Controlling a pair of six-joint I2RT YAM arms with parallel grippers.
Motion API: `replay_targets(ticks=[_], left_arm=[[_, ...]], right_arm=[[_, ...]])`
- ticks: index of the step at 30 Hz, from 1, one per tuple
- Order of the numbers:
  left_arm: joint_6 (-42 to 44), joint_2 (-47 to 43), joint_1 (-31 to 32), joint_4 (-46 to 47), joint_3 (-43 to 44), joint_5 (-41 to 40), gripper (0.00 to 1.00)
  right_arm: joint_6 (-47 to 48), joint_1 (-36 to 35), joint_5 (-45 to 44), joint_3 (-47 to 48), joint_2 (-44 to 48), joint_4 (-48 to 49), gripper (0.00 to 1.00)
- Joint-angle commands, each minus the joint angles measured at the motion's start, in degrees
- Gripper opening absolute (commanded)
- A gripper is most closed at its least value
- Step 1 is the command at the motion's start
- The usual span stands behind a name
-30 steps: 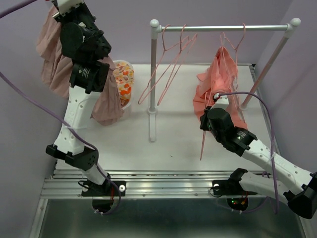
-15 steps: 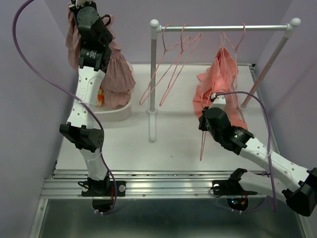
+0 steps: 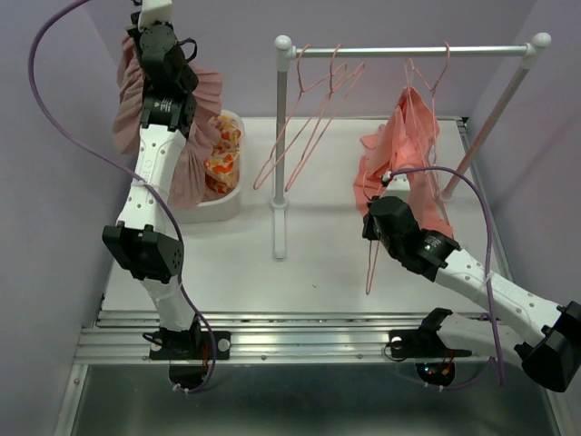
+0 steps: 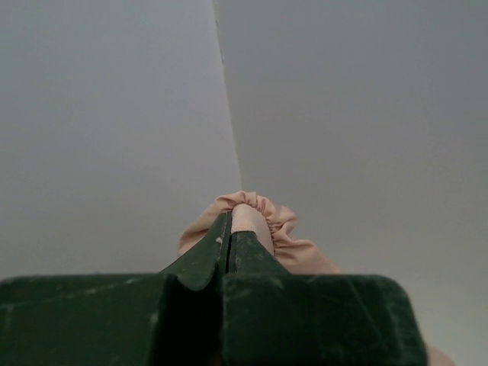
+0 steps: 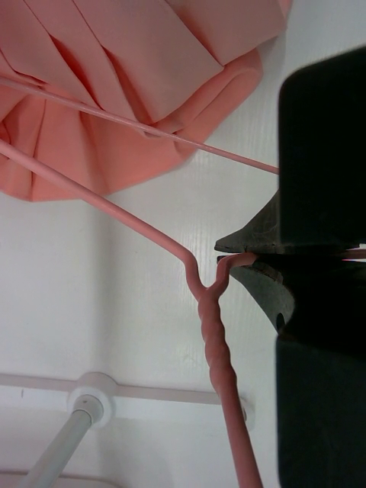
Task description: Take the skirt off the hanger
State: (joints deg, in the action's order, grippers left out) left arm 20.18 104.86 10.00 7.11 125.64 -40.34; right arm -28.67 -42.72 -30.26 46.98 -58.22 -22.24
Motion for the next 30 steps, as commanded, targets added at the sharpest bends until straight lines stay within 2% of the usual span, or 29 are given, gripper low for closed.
replay_targets(ticks=[1, 5, 7, 11, 30], left_arm=[[-5.4, -9.03, 0.11, 6.05, -13.52, 0.79, 0.0], [-10.76, -15.82, 0.11, 10.02, -27.6, 3.06, 0.0], [-12.53, -17.75, 0.11, 11.34, -31.93, 2.38, 0.0], [-17.18, -18.64, 0.11, 13.36, -42.22, 1.84, 0.0], [-35.91, -0.63, -2.44, 4.93, -51.29, 5.27, 0.0]], right_arm=[[-0.16, 0.44, -1.03, 0.48, -0.23, 1.15, 0.01], [-0.34, 0.44, -0.59, 0.13, -0.15, 1.15, 0.01], [-0.25, 0.44, -0.15, -0.13, -0.06, 1.23, 0.01], [-0.34, 0.44, 0.38, -0.49, 0.12, 1.58, 0.01], [-1.66, 0.44, 0.38, -2.42, 0.03, 1.67, 0.01]])
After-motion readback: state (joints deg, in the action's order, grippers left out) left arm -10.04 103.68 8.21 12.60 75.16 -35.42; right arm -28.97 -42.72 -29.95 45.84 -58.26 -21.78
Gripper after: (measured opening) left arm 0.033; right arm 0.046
